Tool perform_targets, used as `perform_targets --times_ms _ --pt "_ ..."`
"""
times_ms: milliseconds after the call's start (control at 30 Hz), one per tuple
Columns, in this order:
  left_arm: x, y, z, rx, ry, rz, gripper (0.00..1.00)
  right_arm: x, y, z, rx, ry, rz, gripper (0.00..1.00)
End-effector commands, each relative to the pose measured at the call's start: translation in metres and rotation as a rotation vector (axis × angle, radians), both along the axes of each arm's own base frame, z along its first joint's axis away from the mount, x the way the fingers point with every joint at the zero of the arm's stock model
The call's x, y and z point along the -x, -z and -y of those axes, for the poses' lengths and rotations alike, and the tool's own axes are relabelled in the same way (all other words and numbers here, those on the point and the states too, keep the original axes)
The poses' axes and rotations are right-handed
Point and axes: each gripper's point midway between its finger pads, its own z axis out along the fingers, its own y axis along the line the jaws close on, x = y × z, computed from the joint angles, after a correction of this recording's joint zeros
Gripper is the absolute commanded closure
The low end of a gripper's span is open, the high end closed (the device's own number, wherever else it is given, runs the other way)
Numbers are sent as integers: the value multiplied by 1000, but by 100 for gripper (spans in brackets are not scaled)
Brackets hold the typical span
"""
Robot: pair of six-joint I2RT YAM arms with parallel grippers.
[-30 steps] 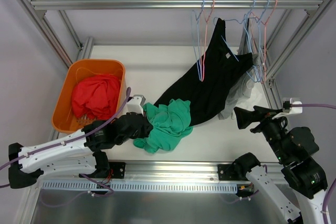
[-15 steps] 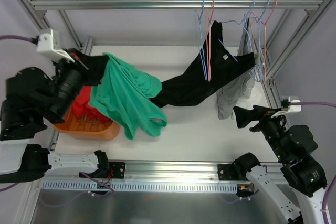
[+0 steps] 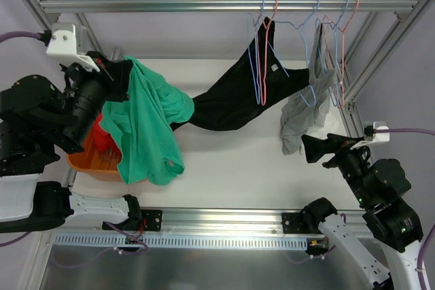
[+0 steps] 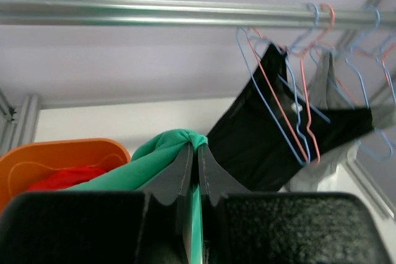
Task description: Remove the tank top from the hanger
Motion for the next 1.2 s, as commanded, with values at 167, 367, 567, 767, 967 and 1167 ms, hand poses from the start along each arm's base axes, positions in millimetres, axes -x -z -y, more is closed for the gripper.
perform_targets --times_ms 167,367,567,767,967,1167 --pt "35 44 125 -7 541 -108 100 -6 -22 -7 -16 -22 53 1" --pt "73 46 192 13 874 -172 100 -4 -25 -4 -17 -13 65 1" --pt "56 54 158 56 694 -170 100 -4 -24 -4 -13 -18 67 1" --pt "30 0 47 161 325 -4 100 -3 -28 -5 -13 -23 71 1" --pt "15 -60 -20 98 58 139 100 -6 -25 -8 -14 -27 55 0" --pt "1 -118 -59 -16 -232 283 100 -7 -26 -10 -21 -36 51 1"
